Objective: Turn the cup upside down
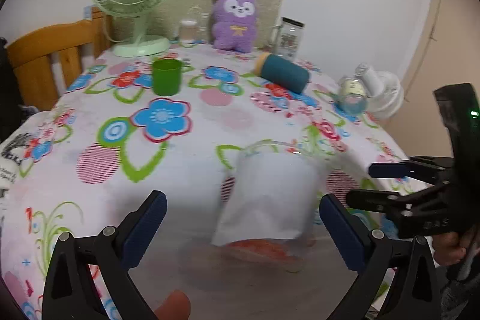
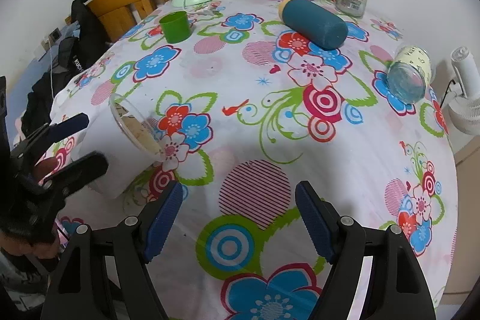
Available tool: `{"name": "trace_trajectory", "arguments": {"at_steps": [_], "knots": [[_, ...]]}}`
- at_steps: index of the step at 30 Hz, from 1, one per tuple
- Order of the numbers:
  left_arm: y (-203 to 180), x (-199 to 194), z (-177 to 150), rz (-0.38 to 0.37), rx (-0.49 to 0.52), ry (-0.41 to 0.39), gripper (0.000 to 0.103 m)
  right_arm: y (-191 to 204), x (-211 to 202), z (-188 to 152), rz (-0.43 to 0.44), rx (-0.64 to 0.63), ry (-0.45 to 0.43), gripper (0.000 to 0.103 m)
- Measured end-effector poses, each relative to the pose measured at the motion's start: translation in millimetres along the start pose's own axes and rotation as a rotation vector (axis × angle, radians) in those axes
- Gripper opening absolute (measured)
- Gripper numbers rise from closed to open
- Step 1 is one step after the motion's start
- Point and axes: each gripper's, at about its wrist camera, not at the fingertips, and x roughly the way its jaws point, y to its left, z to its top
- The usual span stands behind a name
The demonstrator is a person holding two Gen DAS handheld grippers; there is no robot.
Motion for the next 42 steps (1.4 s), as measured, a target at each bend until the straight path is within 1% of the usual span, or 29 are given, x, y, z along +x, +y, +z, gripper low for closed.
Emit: {"name": "trace_trajectory", "arguments": {"at_steps": [3,6,8,9,10,11,13,16,18,19,22,23,24,25,27,28,29,31,34,37,39,41,42], "knots": [[-7,0,-2,-0.054,0.024,0.006,0.103,-2,-1,0,-0.006,0.005,-0.001,0.08],[-13,6,-7,-0.076,0.052,0.024,0.103,-4,-1,-2,-0.01,0.006,-0.001,0.08],[-14,11,-11,-0.084,0.056,0.043,0.099,-4,-1,-3,-0.011,0.006,0.001,0.08],[-14,13,-13,-0.084,0.054,0.047,0.093,-5,-1,-3,-0.011,0.006,0.002,0.08],[-14,16,-13,-0.082,0.05,0.056,0.085,-5,-1,-3,-0.011,0.007,0.002,0.08],[-13,18,-14,-0.08,0.046,0.066,0.081,-5,-1,-3,-0.011,0.007,0.001,0.08],[-13,20,-14,-0.08,0.041,0.081,0.068,-5,-1,-3,-0.011,0.01,0.0,0.08],[-14,19,-13,-0.052,0.042,0.097,0.067,-7,-1,-3,-0.007,0.014,-0.003,0.08],[-16,18,-9,0.0,0.045,0.126,0.067,-7,-1,-3,-0.003,0.016,-0.004,0.08],[-18,16,-6,0.014,0.048,0.143,0.067,-8,0,-3,0.001,0.016,-0.005,0.08],[-24,4,10,0.029,0.082,0.182,0.067,-8,1,-2,0.01,0.018,-0.004,0.08],[-26,0,18,0.055,0.092,0.209,0.067,-8,1,-1,0.014,0.017,-0.005,0.08],[-25,0,25,0.084,0.086,0.257,0.067,-7,1,-1,0.02,0.016,-0.008,0.08],[-19,3,33,0.113,0.048,0.35,0.067,-7,0,-1,0.024,0.014,-0.011,0.08],[-8,7,43,0.095,-0.014,0.458,0.067,-6,-2,-2,0.034,0.01,-0.019,0.08],[-5,8,48,0.097,-0.011,0.496,0.067,-6,-2,-2,0.037,0.01,-0.02,0.08],[-3,8,53,0.126,0.016,0.533,0.067,-5,-2,-2,0.038,0.009,-0.021,0.08],[-2,6,59,0.17,0.053,0.582,0.067,-5,-2,-2,0.037,0.011,-0.02,0.08],[-2,7,63,0.189,0.099,0.681,0.068,-5,-2,-3,0.042,0.02,-0.019,0.08],[-2,17,56,0.217,0.136,0.8,0.068,-3,-2,-4,0.048,0.016,-0.021,0.08],[-6,24,50,0.242,0.165,0.851,0.068,-1,-1,-4,0.052,0.009,-0.019,0.08],[-8,32,44,0.251,0.186,0.894,0.068,0,1,-4,0.054,0.003,-0.018,0.08],[-8,34,42,0.253,0.187,0.903,0.069,1,1,-4,0.058,0.0,-0.016,0.08]]}}
